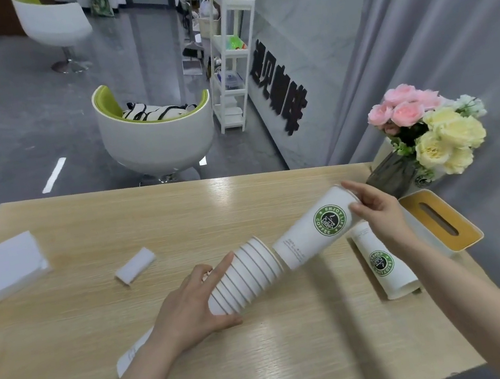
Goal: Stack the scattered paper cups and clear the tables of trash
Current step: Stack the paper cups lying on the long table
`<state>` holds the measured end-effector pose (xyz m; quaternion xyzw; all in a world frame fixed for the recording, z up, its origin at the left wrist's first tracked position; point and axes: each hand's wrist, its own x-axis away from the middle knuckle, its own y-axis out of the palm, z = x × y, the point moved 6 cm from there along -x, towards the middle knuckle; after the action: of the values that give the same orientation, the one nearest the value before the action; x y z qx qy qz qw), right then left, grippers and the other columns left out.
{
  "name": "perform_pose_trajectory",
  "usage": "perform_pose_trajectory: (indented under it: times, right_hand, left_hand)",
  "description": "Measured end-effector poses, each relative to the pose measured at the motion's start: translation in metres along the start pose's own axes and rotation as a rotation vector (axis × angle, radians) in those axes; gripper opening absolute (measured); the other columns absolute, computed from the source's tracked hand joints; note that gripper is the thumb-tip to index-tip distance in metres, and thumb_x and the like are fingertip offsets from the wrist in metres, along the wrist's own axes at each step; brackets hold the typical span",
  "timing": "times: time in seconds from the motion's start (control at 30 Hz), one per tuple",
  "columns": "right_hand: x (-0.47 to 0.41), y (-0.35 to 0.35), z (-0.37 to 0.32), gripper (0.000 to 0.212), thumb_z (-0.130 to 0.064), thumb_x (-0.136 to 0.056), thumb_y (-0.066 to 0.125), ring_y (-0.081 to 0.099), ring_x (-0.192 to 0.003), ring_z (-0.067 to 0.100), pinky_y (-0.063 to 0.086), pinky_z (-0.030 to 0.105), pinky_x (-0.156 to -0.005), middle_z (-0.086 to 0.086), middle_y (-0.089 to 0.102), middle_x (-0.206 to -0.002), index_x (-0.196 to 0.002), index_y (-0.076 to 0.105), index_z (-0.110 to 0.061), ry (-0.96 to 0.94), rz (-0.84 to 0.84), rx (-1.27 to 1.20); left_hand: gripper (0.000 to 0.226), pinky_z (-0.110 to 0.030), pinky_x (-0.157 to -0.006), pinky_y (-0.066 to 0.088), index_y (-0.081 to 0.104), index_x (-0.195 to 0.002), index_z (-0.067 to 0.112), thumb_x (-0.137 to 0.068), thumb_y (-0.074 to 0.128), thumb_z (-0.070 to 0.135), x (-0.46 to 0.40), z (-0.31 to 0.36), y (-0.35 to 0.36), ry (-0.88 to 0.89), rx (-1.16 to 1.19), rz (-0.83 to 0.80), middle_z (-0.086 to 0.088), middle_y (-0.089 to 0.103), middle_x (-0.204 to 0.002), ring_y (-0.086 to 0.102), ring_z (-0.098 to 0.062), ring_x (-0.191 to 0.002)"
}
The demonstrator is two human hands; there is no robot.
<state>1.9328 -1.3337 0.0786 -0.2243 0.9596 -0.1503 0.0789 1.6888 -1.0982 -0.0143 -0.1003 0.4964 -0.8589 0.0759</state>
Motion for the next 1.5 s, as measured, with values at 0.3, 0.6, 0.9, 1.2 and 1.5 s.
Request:
perform_pose_trajectory:
  times: [0.3,0.6,0.9,1.2,1.5]
  right_hand:
    - [0.017,0.026,0.017,0.040,0.007,-0.089,0.053,0.065,-0.077,0.006,0.052,0.021,-0.074,-0.010,0.068,-0.075,-0.119,0.062,-0.017,0.101,-0.029,-0.122]
    - [0.041,0.074,0.025,0.041,0.003,-0.092,0.051,0.054,-0.084,0.011,0.043,0.034,-0.091,-0.005,0.054,-0.073,-0.119,0.063,-0.025,0.189,-0.228,-0.208]
    - [0.064,0.087,0.042,0.042,0.003,-0.092,0.050,0.056,-0.079,0.000,0.043,0.024,-0.087,-0.014,0.060,-0.070,-0.125,0.059,-0.022,0.218,-0.282,-0.256]
    - [0.084,0.064,0.081,0.043,0.001,-0.091,0.055,0.059,-0.097,0.014,0.042,0.024,-0.091,0.005,0.066,-0.098,-0.124,0.059,-0.025,0.344,-0.108,-0.315]
    - [0.117,-0.036,0.147,0.039,-0.003,-0.087,0.064,0.053,-0.105,0.019,0.043,0.030,-0.094,0.013,0.051,-0.129,-0.122,0.064,-0.019,0.546,0.681,-0.167]
  left_hand:
    - [0.111,-0.020,-0.071,0.040,-0.023,-0.136,0.056,-0.067,0.061,0.076,-0.005,0.012,0.004,0.062,0.014,-0.003,0.014,0.030,-0.136,0.044,-0.005,-0.110]
    - [0.112,-0.021,-0.072,0.040,-0.024,-0.137,0.054,-0.067,0.061,0.076,-0.014,0.019,0.012,0.074,0.011,-0.011,0.012,0.031,-0.137,0.044,-0.006,-0.112]
    - [0.111,-0.022,-0.074,0.042,-0.024,-0.137,0.056,-0.067,0.060,0.076,-0.026,0.032,0.026,0.100,0.000,-0.033,0.011,0.029,-0.139,0.045,-0.009,-0.114]
    - [0.115,-0.021,-0.071,0.039,-0.034,-0.132,0.051,-0.070,0.061,0.073,-0.044,0.048,0.064,0.118,-0.082,-0.135,0.008,0.029,-0.139,0.048,-0.010,-0.108]
    - [0.112,-0.021,-0.070,0.039,-0.031,-0.133,0.056,-0.069,0.059,0.074,-0.058,0.056,0.079,0.109,-0.055,-0.133,0.009,0.030,-0.138,0.047,-0.010,-0.109]
